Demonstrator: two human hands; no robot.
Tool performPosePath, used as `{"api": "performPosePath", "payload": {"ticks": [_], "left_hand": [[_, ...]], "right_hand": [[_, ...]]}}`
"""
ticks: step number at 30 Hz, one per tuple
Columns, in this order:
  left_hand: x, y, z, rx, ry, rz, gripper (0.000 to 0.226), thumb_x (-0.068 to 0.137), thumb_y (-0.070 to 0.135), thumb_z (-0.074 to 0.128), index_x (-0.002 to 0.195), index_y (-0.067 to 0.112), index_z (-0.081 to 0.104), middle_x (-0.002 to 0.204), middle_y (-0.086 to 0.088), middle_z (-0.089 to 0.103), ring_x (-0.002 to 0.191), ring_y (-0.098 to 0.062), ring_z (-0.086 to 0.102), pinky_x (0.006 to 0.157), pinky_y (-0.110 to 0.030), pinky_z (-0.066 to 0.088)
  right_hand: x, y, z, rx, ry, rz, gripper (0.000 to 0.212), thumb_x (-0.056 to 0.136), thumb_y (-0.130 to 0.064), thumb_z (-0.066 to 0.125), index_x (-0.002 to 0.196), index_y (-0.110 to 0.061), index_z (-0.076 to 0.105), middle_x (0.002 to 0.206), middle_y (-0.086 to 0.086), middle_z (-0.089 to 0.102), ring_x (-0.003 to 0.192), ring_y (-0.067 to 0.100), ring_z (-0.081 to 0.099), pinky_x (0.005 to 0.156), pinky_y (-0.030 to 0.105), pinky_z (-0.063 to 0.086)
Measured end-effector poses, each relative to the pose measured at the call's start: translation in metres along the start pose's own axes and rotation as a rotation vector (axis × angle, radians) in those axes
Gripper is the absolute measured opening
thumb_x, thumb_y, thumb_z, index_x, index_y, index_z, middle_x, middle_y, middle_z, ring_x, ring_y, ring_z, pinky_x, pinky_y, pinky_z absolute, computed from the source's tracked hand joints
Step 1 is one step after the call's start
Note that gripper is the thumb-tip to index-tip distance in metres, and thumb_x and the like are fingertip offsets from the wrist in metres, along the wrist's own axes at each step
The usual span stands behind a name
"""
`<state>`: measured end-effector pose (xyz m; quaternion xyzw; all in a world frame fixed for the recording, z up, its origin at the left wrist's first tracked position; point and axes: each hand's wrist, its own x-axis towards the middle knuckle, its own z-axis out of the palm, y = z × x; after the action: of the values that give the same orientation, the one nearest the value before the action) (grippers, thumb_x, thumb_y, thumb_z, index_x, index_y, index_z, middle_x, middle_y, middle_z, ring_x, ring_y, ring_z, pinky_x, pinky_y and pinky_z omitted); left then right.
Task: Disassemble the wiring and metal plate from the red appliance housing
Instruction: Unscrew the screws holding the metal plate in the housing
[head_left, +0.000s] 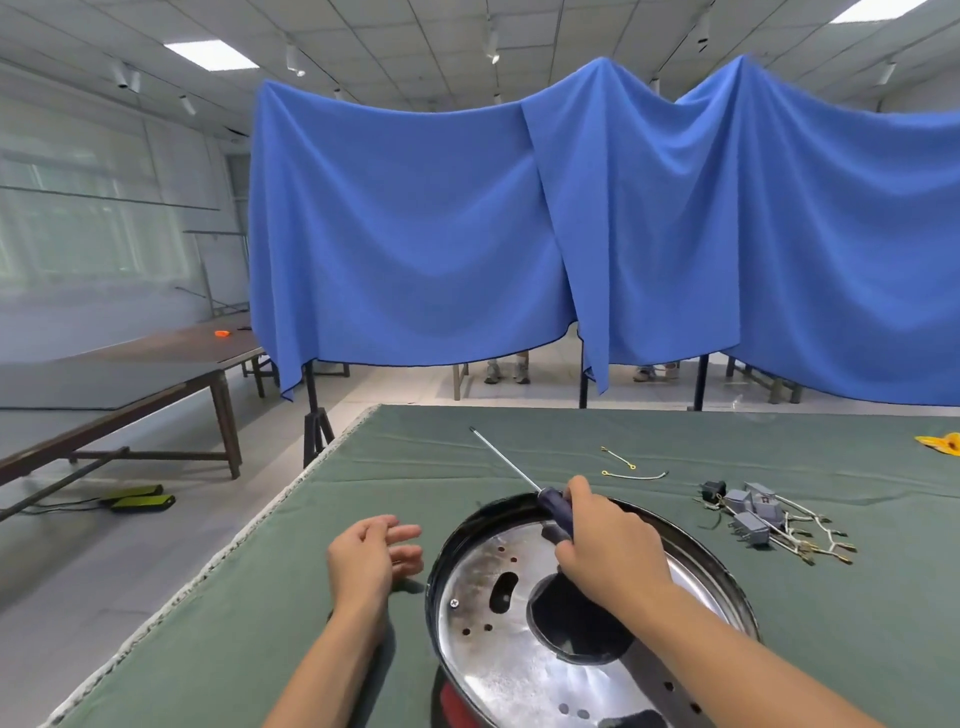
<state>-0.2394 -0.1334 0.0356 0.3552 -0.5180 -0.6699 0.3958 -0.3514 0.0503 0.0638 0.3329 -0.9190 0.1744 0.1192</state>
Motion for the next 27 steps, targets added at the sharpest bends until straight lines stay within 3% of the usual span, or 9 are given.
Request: {"api": "performPosePath", "payload": {"ticks": [3, 8, 11, 14, 21, 27], "left_hand": [[0.000, -0.011, 0.000, 0.046, -0.035, 0.062, 0.015, 0.095, 0.002, 0.045, 0.087, -0.002, 0.057, 0.080, -0.018, 0.069, 0.040, -0.015, 0.055, 0.033, -0.019, 0.041], [0.004, -0.015, 0.002, 0.119, -0.058, 0.095, 0.010, 0.094, 0.001, 0.044, 0.086, 0.005, 0.049, 0.081, -0.018, 0.066, 0.043, -0.016, 0.061, 0.039, -0.023, 0.047], [0.017, -0.017, -0.004, 0.405, 0.033, 0.250, 0.010, 0.089, 0.006, 0.054, 0.079, 0.010, 0.057, 0.080, -0.011, 0.068, 0.068, -0.024, 0.066, 0.064, -0.037, 0.055], [0.029, -0.017, -0.013, 0.680, 0.100, 0.329, 0.013, 0.084, 0.010, 0.058, 0.075, 0.015, 0.065, 0.089, -0.007, 0.064, 0.092, -0.028, 0.059, 0.078, -0.036, 0.048], [0.032, -0.023, -0.016, 0.824, 0.071, 0.328, 0.011, 0.084, 0.010, 0.049, 0.078, 0.016, 0.057, 0.090, -0.009, 0.064, 0.089, -0.032, 0.057, 0.080, -0.039, 0.047], [0.035, -0.027, -0.013, 1.097, 0.032, 0.417, 0.016, 0.088, 0.015, 0.050, 0.087, 0.019, 0.066, 0.098, -0.002, 0.067, 0.102, -0.025, 0.053, 0.087, -0.034, 0.036]], "right_hand": [[0.003, 0.002, 0.002, 0.014, 0.007, 0.015, 0.022, 0.084, -0.027, 0.052, 0.092, -0.024, 0.032, 0.075, -0.007, 0.047, 0.063, 0.021, 0.046, 0.047, 0.028, 0.024], [0.005, 0.002, 0.004, 0.003, 0.035, 0.017, 0.022, 0.084, -0.029, 0.053, 0.095, -0.026, 0.035, 0.077, -0.007, 0.051, 0.065, 0.023, 0.049, 0.052, 0.031, 0.029], [0.005, 0.002, 0.004, -0.018, 0.043, 0.023, 0.022, 0.085, -0.032, 0.054, 0.095, -0.026, 0.035, 0.074, -0.008, 0.050, 0.064, 0.023, 0.048, 0.051, 0.031, 0.029], [0.003, 0.002, 0.004, -0.041, 0.051, 0.024, 0.024, 0.086, -0.036, 0.054, 0.095, -0.028, 0.033, 0.072, -0.010, 0.047, 0.063, 0.022, 0.046, 0.049, 0.030, 0.026], [0.002, 0.001, 0.003, -0.052, 0.039, 0.023, 0.022, 0.086, -0.033, 0.053, 0.100, -0.028, 0.037, 0.078, -0.010, 0.052, 0.064, 0.020, 0.048, 0.047, 0.028, 0.025], [0.001, 0.001, 0.000, -0.036, 0.030, 0.029, 0.022, 0.087, -0.035, 0.053, 0.098, -0.029, 0.035, 0.077, -0.011, 0.051, 0.064, 0.019, 0.048, 0.047, 0.027, 0.025]]}}
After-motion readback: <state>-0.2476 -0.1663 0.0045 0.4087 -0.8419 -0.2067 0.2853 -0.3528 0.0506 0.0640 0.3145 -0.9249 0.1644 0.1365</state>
